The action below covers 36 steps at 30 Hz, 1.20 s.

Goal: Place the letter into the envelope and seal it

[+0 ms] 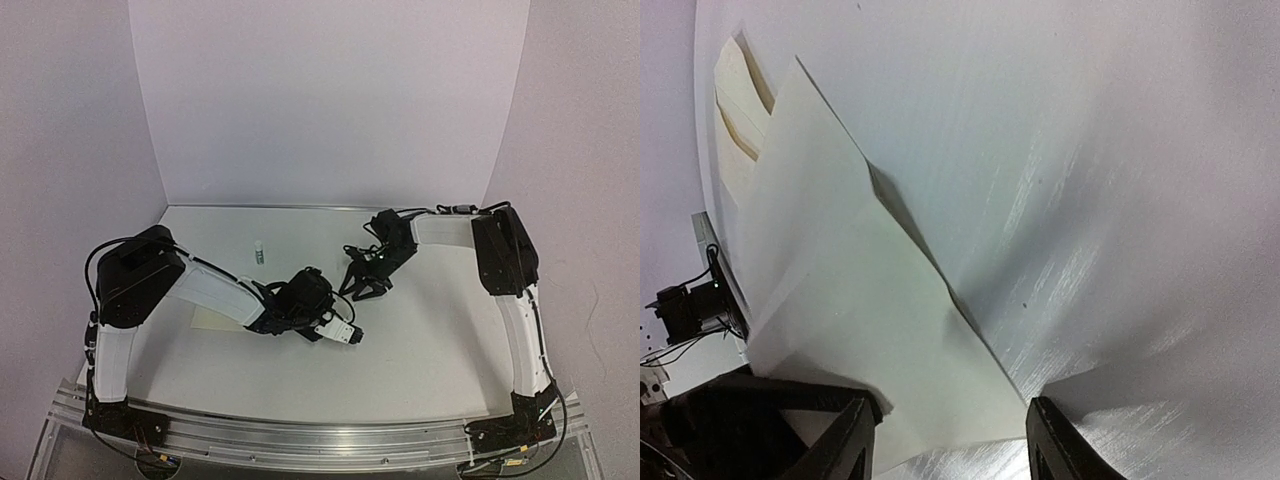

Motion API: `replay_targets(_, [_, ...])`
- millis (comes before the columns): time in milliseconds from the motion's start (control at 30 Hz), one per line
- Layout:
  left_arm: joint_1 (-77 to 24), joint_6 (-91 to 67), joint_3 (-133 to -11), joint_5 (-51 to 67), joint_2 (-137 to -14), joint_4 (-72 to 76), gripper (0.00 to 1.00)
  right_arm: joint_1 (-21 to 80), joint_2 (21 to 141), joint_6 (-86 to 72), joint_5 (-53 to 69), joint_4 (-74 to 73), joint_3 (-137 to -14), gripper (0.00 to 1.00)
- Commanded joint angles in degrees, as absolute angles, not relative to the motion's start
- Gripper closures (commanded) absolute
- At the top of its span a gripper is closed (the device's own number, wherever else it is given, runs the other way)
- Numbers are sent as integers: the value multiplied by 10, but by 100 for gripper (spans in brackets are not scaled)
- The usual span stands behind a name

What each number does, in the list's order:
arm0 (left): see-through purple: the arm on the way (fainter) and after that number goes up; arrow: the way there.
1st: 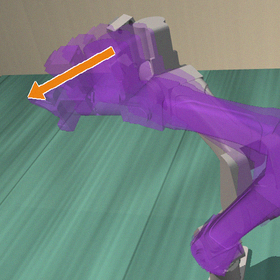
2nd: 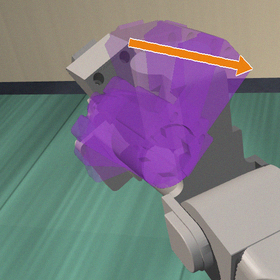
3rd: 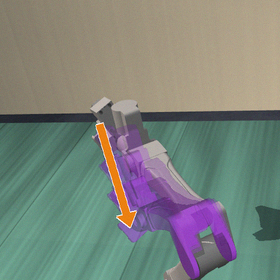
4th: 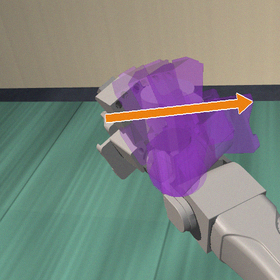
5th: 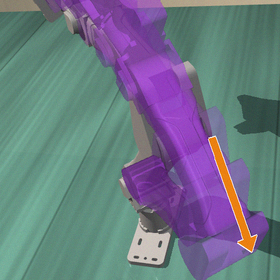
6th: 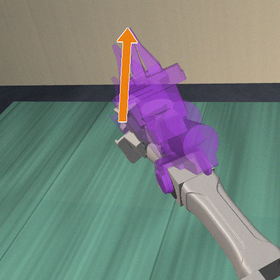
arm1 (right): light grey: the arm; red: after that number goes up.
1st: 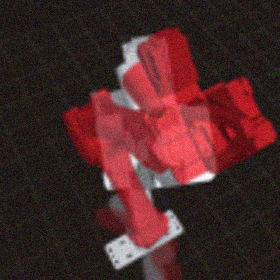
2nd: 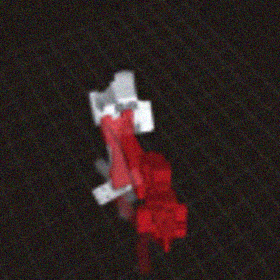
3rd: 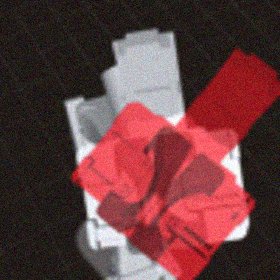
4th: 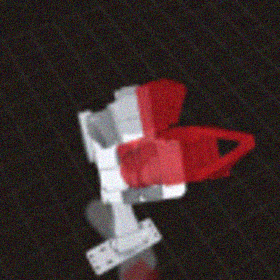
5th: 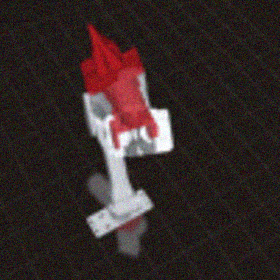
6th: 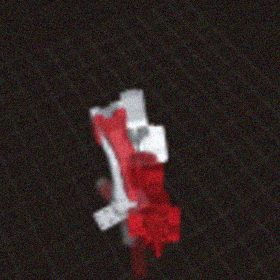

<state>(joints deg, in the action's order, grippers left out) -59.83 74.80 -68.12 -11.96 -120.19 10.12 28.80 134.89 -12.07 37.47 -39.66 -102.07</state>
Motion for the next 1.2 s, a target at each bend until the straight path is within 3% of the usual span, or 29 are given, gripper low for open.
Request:
replay_targets(0, [-596,732,-690,-108,-1148,102,99,286,1323,-123,364,-437,-1002,48])
replay_targets(133, [-594,654,-752,-88,-1142,11,100,264,1277,-134,369,-436,-1000,47])
replay_targets(267, [-577,528,-912,-29,-1158,-159,100,228,1194,-146,354,-436,-1004,42])
replay_targets(400, [-525,402,-1117,102,-1197,-348,100,199,1103,-138,317,-434,-1007,36])
replay_targets(533, [-475,320,-1211,223,-1213,-450,100,191,1036,-114,278,-430,-986,32])
replay_targets(733, [-408,200,-1255,423,-1176,-456,100,191,918,-101,317,-343,-902,26])
replay_targets(800, [-398,177,-1250,445,-1152,-433,100,195,875,-124,335,-276,-857,7])
replay_targets(833, [-395,172,-1245,450,-1139,-424,100,202,856,-142,334,-226,-836,5])
replay_targets(1000, [-392,153,-1255,467,-1106,-391,100,293,839,-190,303,-14,-736,3])
replay_targets(1167, [-389,98,-1288,488,-1099,-366,100,322,902,-281,342,152,-705,5])
